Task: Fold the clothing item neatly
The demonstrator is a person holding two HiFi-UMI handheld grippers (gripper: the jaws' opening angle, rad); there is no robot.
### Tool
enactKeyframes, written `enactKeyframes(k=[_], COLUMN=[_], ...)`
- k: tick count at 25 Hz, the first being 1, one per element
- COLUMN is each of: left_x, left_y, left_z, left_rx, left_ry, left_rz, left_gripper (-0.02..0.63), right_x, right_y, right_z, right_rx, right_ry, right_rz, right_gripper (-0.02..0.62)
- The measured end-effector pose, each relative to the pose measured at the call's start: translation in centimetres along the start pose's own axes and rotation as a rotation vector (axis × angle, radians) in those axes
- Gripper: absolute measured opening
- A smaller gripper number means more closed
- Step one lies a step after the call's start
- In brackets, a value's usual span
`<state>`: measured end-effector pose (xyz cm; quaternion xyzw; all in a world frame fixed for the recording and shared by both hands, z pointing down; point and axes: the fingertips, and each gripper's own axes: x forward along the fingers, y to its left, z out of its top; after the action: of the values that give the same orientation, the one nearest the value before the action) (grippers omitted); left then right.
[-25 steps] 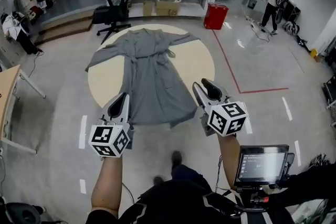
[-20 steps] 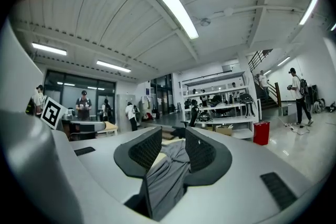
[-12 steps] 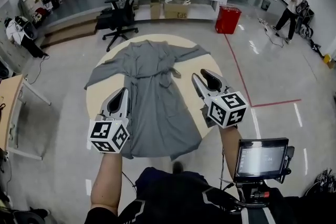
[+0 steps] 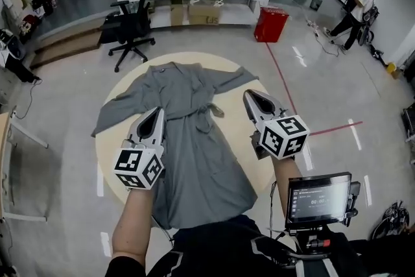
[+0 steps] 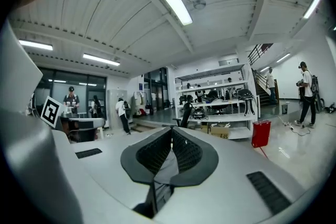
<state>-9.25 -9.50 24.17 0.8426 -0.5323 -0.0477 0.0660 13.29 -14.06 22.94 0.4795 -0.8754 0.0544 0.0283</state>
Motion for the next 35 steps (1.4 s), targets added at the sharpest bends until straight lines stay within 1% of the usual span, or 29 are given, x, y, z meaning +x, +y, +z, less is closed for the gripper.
enactKeyframes(k=[2,4,6,9,12,13,15,16,17,19,21,22,24,27,30,33,35], left_x=[2.1,5.6,10.9,19.9,26.9,29.0,32.9,34.7,36.4,39.0,40.9,41.8,43.7,45.9,46.5,46.2,45.8], left_y=[1.5,2.7,3.3,1.9,0.2,-0.3,-1.2,-1.6,-2.0,-2.9,-4.0,-4.7,-5.9,-6.6,-6.5,-6.5,-6.3], left_z=[-0.8,-1.7,-2.9,-6.3,-10.4,-11.9,-15.1,-16.7,-18.3,-21.5,-24.2,-25.3,-27.2,-29.5,-30.8,-31.0,-31.0], left_rx=[-0.008,-0.019,-0.023,-0.037,-0.063,-0.071,-0.07,-0.056,-0.037,-0.003,0.015,0.025,0.055,0.076,0.056,0.061,0.069], left_ry=[0.012,0.03,0.058,0.118,0.179,0.201,0.252,0.282,0.316,0.386,0.438,0.454,0.472,0.499,0.522,0.526,0.525], left_rz=[-0.019,-0.033,-0.037,-0.056,-0.07,-0.072,-0.073,-0.075,-0.079,-0.096,-0.123,-0.139,-0.171,-0.191,-0.18,-0.183,-0.187], left_gripper=[0.0,0.0,0.0,0.0,0.0,0.0,0.0,0.0,0.001,0.0,0.0,0.001,0.002,0.002,0.001,0.0,0.001], right_x=[1.7,4.1,6.9,10.3,12.7,13.5,14.9,15.5,16.0,17.0,18.0,18.5,19.7,21.4,22.6,23.4,23.7], right_y=[-0.7,-3.5,-8.7,-18.8,-26.4,-28.7,-33.1,-35.2,-37.1,-40.2,-42.3,-43.2,-44.8,-46.3,-47.6,-46.7,-45.6], right_z=[-0.5,-1.6,-2.9,-5.4,-8.9,-10.3,-13.5,-15.1,-16.9,-20.7,-24.8,-26.5,-29.0,-31.7,-33.0,-34.3,-35.1], right_rx=[-0.002,0.015,0.044,0.094,0.16,0.191,0.268,0.314,0.369,0.511,0.661,0.719,0.787,0.859,0.885,0.911,0.928], right_ry=[0.019,0.045,0.063,0.069,0.1,0.113,0.142,0.157,0.171,0.201,0.243,0.262,0.292,0.338,0.424,0.552,0.601], right_rz=[-0.014,-0.043,-0.082,-0.141,-0.153,-0.152,-0.156,-0.165,-0.177,-0.203,-0.207,-0.203,-0.193,-0.183,-0.16,-0.059,-0.006], right_gripper=[0.011,0.011,0.011,0.009,0.011,0.014,0.087,0.105,0.12,0.147,0.16,0.166,0.179,0.184,0.196,0.196,0.196])
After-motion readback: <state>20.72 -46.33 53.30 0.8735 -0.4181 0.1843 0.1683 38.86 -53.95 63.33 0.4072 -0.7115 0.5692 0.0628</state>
